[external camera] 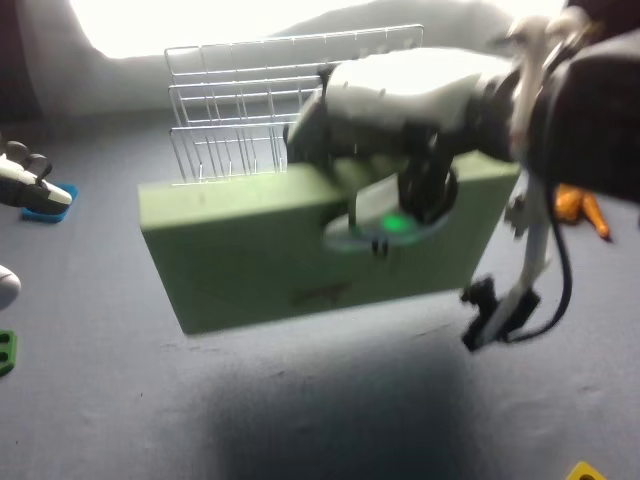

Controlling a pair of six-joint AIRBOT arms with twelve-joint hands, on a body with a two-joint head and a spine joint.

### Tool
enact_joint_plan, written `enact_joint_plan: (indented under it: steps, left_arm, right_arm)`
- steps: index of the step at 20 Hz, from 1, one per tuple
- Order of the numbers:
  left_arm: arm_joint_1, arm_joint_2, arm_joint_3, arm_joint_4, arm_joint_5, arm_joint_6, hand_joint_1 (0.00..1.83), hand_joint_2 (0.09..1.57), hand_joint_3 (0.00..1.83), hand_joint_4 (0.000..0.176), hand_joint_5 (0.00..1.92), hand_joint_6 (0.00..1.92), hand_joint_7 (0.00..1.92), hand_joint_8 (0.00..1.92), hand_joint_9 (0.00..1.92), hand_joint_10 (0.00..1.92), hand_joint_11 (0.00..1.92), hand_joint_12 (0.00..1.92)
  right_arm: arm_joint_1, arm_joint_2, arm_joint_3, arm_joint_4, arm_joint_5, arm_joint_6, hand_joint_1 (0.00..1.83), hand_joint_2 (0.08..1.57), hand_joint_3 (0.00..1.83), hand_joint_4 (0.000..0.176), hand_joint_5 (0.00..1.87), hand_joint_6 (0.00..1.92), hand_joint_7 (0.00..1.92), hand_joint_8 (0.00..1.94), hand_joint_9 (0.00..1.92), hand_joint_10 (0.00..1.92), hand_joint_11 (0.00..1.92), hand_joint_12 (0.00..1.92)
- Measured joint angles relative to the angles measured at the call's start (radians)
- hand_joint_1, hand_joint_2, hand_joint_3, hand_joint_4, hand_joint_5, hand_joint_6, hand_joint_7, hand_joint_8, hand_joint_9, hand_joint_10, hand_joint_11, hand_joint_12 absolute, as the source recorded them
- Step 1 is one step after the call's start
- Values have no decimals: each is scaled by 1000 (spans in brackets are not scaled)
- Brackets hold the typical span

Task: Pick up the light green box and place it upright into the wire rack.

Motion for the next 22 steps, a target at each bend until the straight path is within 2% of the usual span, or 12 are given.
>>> enact_joint_plan:
  steps: [5, 7, 8, 9, 11, 12, 13, 14, 17, 18, 21, 22]
  left_arm:
    - [-1, 0, 0, 0, 0, 0, 192, 1252, 1, 10, 217, 1, 225, 0, 193, 0, 0, 402]
    - [-1, 0, 0, 0, 0, 0, 192, 1252, 1, 10, 217, 1, 225, 0, 193, 0, 0, 401]
    - [-1, 0, 0, 0, 0, 0, 171, 1249, 0, 13, 245, 7, 250, 5, 214, 6, 0, 424]
    - [-1, 0, 0, 0, 0, 0, 163, 1254, 2, 11, 270, 12, 253, 3, 212, 3, 0, 449]
    - [-1, 0, 0, 0, 0, 0, 162, 1260, 3, 11, 253, 3, 232, 2, 196, 2, 0, 406]
    - [-1, 0, 0, 0, 0, 0, 149, 1260, 2, 15, 190, 0, 207, 0, 184, 0, 0, 398]
    - [-1, 0, 0, 0, -1, 0, 167, 1253, 0, 15, 186, 2, 220, 4, 196, 4, 0, 433]
    - [-1, 0, 0, 0, 0, 0, 171, 1251, 0, 15, 186, 2, 223, 4, 198, 5, 0, 440]
    - [-1, 0, 0, 0, 0, 0, 160, 1254, 0, 16, 206, 7, 239, 5, 203, 4, 0, 413]
    - [-1, 0, 0, 0, 0, 0, 235, 1231, 0, 15, 272, 22, 296, 15, 246, 15, 0, 501]
    - [-1, 0, 0, 0, 0, 0, 241, 1228, 0, 9, 304, 16, 324, 9, 256, 10, 0, 552]
    - [-1, 0, 0, 0, 0, 0, 253, 1236, 0, 18, 280, 5, 279, 1, 238, 2, 0, 541]
  right_arm:
    - [117, 26, -8, -3, -24, 0, 1365, 1159, 0, 0, 918, 899, 907, 1175, 758, 1506, 543, 1713]
    - [133, 29, 6, -18, -38, 4, 1365, 1159, 0, 0, 919, 899, 907, 1175, 758, 1506, 544, 1712]
    - [133, 29, 14, -83, -42, 46, 1364, 1165, 0, 0, 906, 891, 887, 1203, 755, 1524, 531, 1707]
    - [133, 29, 26, -193, -45, 126, 1365, 1161, 0, 0, 891, 925, 904, 1160, 776, 1504, 542, 1689]
    - [133, 29, 48, -363, -45, 244, 1366, 1157, 0, 0, 890, 937, 915, 1130, 788, 1489, 543, 1671]
    - [134, 29, 58, -436, -44, 308, 1366, 1150, 0, 0, 886, 1022, 943, 992, 812, 1464, 536, 1683]
    - [133, 24, 70, -511, -50, 383, 1363, 1155, 2, 0, 888, 1033, 906, 1036, 804, 1474, 542, 1690]
    - [133, 16, 78, -537, -50, 398, 1362, 1156, 2, 0, 888, 1035, 899, 1045, 802, 1477, 543, 1692]
    - [109, -18, 121, -554, -51, 417, 1363, 1154, 0, 0, 907, 1010, 895, 1071, 803, 1463, 564, 1678]
    - [87, -33, 143, -550, -59, 417, 1364, 1156, 0, 0, 956, 869, 870, 1141, 776, 1526, 558, 1760]
    - [57, -61, 182, -541, -69, 418, 1363, 1155, 0, 0, 980, 854, 849, 1138, 780, 1529, 563, 1783]
    - [54, -66, 188, -554, -66, 418, 1362, 1161, 1, 0, 955, 854, 859, 1180, 759, 1550, 564, 1811]
